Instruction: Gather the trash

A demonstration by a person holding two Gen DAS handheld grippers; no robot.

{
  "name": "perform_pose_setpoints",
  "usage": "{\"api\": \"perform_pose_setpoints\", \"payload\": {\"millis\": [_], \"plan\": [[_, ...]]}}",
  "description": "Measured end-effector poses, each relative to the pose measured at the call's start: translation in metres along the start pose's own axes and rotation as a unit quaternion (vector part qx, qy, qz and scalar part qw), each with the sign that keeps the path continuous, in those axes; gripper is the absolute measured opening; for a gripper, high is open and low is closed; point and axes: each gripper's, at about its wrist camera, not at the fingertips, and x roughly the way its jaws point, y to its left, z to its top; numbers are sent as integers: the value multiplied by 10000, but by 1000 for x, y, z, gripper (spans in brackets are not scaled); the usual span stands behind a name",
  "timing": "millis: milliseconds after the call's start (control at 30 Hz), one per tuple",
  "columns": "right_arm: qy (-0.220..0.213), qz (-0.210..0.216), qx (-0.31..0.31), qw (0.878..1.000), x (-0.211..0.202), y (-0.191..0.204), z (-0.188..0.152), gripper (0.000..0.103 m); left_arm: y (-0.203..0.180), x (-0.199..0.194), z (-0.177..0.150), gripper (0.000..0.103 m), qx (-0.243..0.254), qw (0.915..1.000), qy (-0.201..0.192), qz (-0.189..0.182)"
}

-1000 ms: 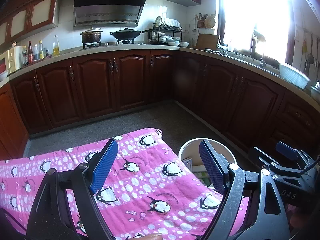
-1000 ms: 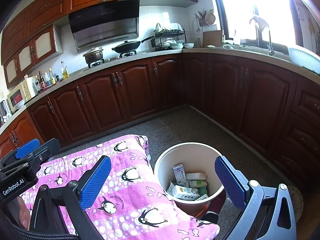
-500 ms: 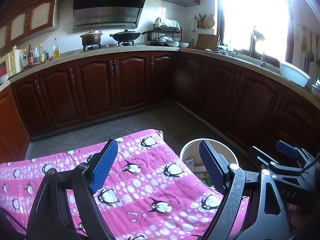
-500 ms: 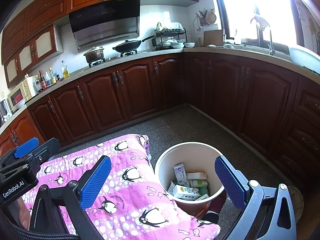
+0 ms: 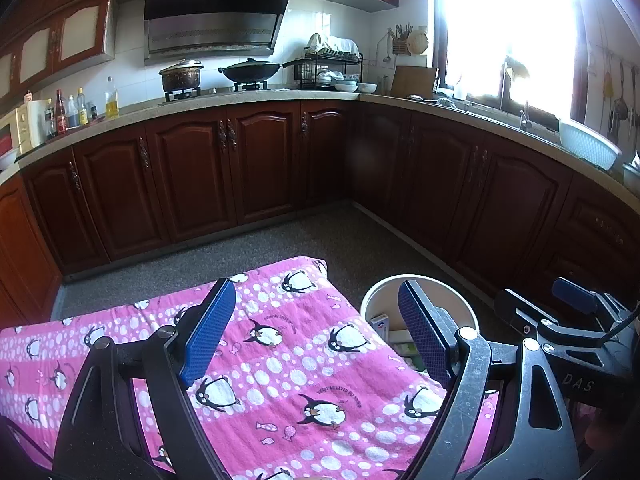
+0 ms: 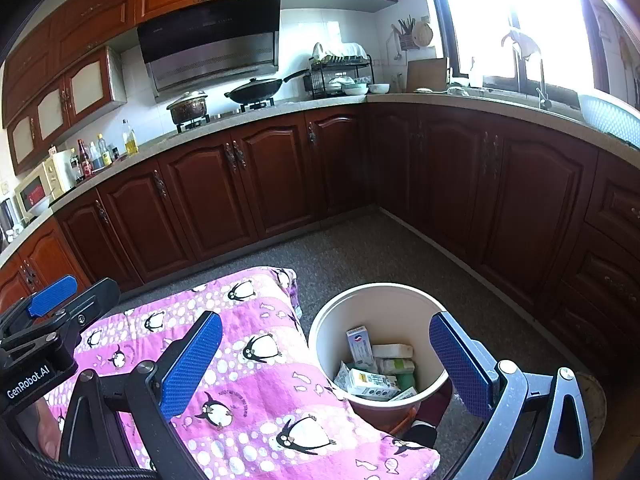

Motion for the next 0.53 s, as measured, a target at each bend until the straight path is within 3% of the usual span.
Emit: {"api": "perform_pose_setpoints", "payload": {"millis": [533], "plan": [[143, -36, -89, 9999, 11, 0, -3, 103, 10, 7, -7, 83, -54, 9999, 62, -94]]}}
